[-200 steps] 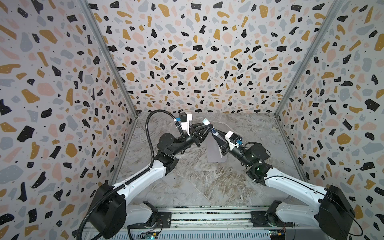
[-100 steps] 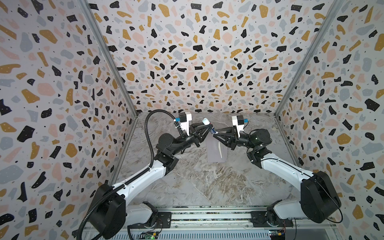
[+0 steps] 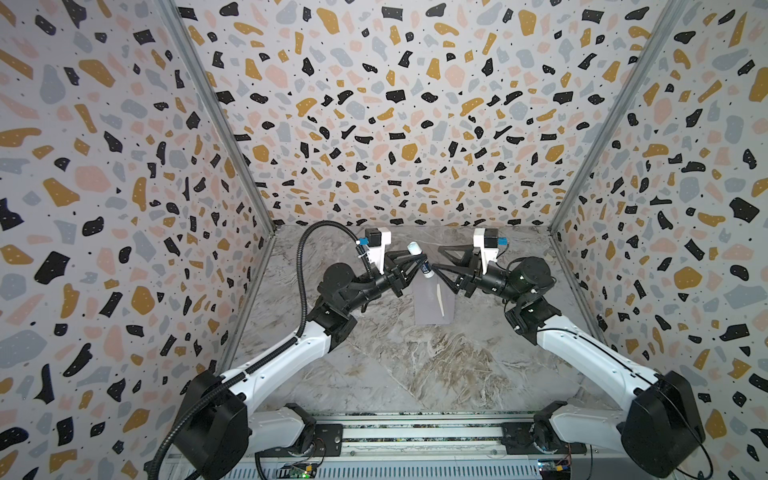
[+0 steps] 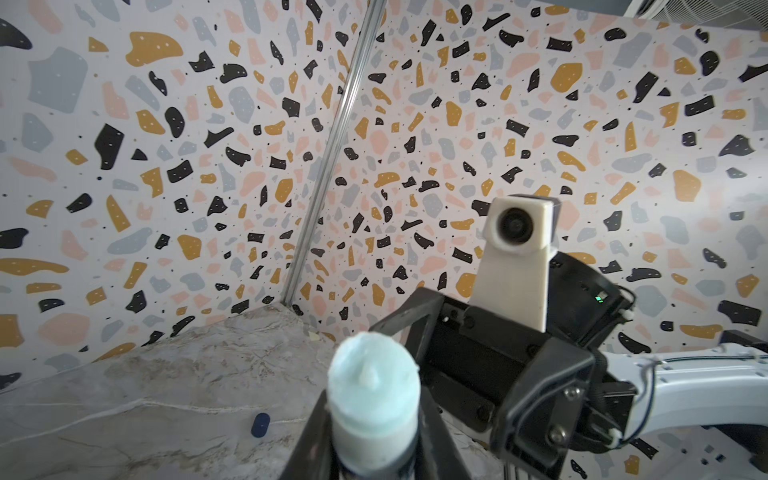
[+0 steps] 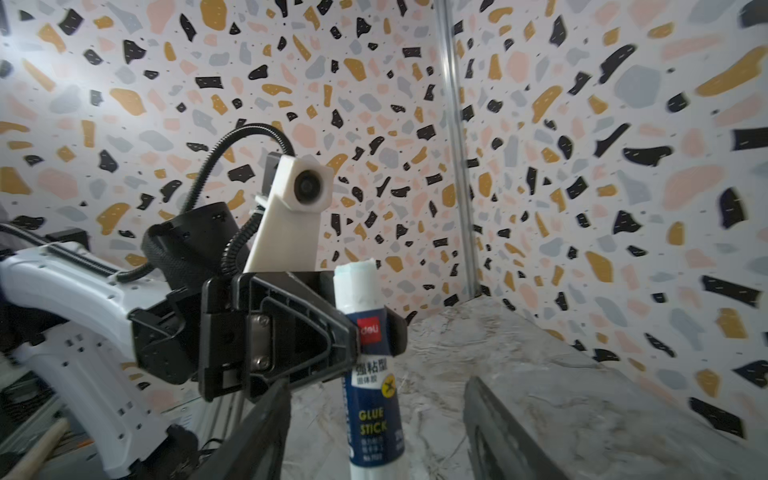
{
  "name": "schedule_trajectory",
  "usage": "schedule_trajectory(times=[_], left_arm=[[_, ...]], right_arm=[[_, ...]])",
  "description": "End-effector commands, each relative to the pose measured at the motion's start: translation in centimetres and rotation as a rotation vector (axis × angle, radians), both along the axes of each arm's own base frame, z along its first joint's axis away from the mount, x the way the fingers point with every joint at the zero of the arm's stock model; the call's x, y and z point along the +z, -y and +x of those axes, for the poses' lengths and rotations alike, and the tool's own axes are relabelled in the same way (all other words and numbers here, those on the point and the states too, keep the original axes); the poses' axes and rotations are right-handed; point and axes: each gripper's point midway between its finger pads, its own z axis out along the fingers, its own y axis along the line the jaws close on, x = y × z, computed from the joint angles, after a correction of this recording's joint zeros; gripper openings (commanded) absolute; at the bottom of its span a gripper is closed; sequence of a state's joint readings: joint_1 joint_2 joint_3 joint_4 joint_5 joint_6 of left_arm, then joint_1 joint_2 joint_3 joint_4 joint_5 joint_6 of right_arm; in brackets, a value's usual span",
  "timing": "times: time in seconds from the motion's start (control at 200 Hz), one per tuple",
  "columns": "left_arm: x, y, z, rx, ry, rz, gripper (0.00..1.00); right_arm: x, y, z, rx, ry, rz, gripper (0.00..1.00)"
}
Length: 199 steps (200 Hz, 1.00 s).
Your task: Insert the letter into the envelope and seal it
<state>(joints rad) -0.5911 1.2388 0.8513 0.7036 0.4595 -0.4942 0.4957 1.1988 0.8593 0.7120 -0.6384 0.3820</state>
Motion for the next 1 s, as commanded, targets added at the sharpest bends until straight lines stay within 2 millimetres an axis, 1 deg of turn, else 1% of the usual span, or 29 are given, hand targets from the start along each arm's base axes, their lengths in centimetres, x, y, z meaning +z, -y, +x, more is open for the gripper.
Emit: schedule_trajectory(times=[0.0,0.105,0.245,0.395,0.486,0.601,0.641,0.666,0.756,0.761,0.766,0.771,0.776,0.786,0.931,0.991], left_arm=[[1.7,-0.9,0.1,0.072,0.062,0.028,0.00],[1.2,-1.0,0.3,0.084,0.053,0.046,0.00],[0.6,-1.0,0.5,0.092,0.040,0.065,0.00],[0.1,-1.0,0.6,0.099,0.034,0.086,0.00],[0.0,-1.1,0.6,0.102,0.035,0.098,0.00],[-0.3,-1.1,0.5,0.107,0.034,0.109,0.00],[-0.4,-1.1,0.5,0.107,0.034,0.113,0.00],[-0.4,-1.1,0.5,0.107,0.036,0.115,0.00],[-0.6,-1.1,0.6,0.109,0.035,0.123,0.00],[-0.6,-1.1,0.6,0.110,0.035,0.123,0.00],[-0.6,-1.1,0.6,0.111,0.035,0.123,0.00],[-0.6,-1.2,0.6,0.112,0.036,0.123,0.00],[-0.6,-1.2,0.6,0.112,0.036,0.124,0.00],[-0.6,-1.2,0.6,0.112,0.036,0.124,0.00],[-1.0,-1.1,0.7,0.112,0.033,0.134,0.00],[-1.1,-1.1,0.8,0.113,0.031,0.137,0.00]], right_arm=[[-0.8,3.5,4.2,-0.291,-0.046,-0.064,0.70],[-2.2,5.2,6.9,-0.402,-0.142,-0.130,0.72],[-5.8,6.2,10.6,-0.515,-0.284,-0.274,0.76],[-10.6,7.0,14.1,-0.596,-0.448,-0.408,0.80],[-13.6,7.1,15.8,-0.613,-0.535,-0.486,0.81],[-17.5,7.4,17.7,-0.633,-0.644,-0.591,0.81],[-18.6,7.5,18.2,-0.637,-0.678,-0.624,0.80],[-19.8,7.5,18.5,-0.636,-0.707,-0.652,0.80],[-22.9,7.9,19.3,-0.643,-0.789,-0.728,0.78],[-23.4,7.9,19.3,-0.642,-0.799,-0.736,0.78],[-23.2,7.9,19.3,-0.643,-0.797,-0.735,0.78],[-23.7,7.9,19.3,-0.642,-0.807,-0.742,0.78],[-23.5,7.9,19.4,-0.642,-0.804,-0.741,0.78],[-24.2,7.9,19.3,-0.639,-0.818,-0.754,0.77],[-27.3,7.6,19.6,-0.614,-0.888,-0.796,0.73],[-28.2,7.4,19.6,-0.604,-0.909,-0.800,0.69]])
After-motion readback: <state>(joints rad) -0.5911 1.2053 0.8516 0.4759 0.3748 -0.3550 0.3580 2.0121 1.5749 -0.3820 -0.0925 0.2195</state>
